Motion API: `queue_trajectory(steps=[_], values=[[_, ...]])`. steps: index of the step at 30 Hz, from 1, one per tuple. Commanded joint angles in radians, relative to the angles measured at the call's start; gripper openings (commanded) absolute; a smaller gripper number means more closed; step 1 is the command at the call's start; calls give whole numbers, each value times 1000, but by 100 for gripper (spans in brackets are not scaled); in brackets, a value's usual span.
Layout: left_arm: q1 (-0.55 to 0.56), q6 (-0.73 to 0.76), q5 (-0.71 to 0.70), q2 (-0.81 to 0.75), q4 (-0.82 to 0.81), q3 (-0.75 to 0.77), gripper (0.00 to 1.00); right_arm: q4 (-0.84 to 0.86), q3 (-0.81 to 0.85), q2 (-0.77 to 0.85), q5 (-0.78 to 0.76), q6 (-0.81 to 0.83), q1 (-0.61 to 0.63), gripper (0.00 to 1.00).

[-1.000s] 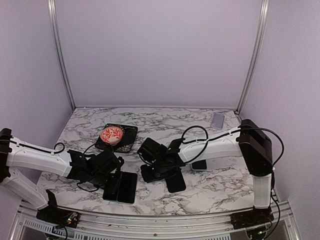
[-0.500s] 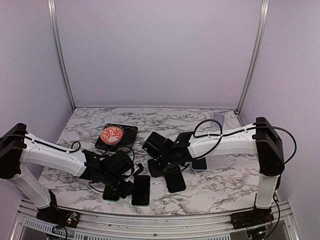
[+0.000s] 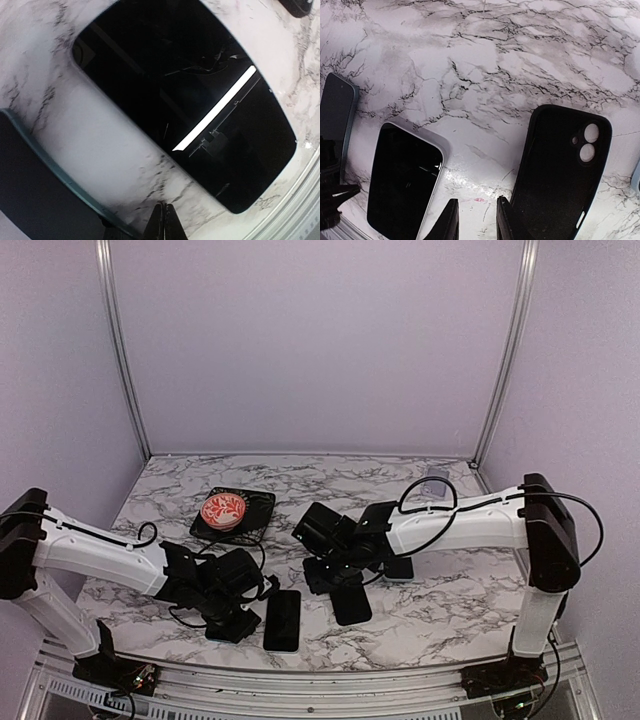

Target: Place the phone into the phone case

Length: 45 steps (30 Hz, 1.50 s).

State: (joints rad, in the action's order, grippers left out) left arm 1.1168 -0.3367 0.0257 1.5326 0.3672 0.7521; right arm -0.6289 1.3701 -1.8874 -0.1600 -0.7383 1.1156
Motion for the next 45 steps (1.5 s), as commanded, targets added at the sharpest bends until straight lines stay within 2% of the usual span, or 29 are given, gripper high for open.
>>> queue_trajectory(steps=[1,9,11,14,19,20,21,22,23,26,29,30,38,45], values=[[60,65,102,83,25,-3,0,13,-5,-22,19,-24,7,25],[116,141,211,161,-97,88,0,-45,-22,10,-27,-32,-7,27],[117,143,175,181,-118,118,0,-50,-35,33,-32,-32,-16,28],[112,86,28,155,-146,135,0,-22,-54,61,-24,-15,-20,31],[33,-50,-112,-62,-268,28,0,-23,-20,24,-4,-3,-9,63],[8,-69,-141,-108,-273,8,4,-33,-5,9,-5,-3,-2,70],[-17,-84,-172,-150,-270,-11,15,-40,14,-4,-5,1,5,77],[-40,-97,-207,-189,-260,-25,26,-46,32,-19,-1,10,13,87],[-64,-109,-248,-217,-244,-32,37,-50,47,-34,8,19,19,93],[-136,-128,-345,-266,-188,-15,75,-60,92,-70,42,50,38,98],[-183,-123,-392,-271,-148,34,95,-73,132,-100,85,85,55,99],[-194,-121,-409,-268,-137,50,98,-81,148,-115,100,94,59,99],[-242,-99,-430,-263,-126,93,99,-261,273,-232,135,100,98,99],[-248,-101,-407,-227,-125,74,99,-307,320,-273,206,130,115,99]])
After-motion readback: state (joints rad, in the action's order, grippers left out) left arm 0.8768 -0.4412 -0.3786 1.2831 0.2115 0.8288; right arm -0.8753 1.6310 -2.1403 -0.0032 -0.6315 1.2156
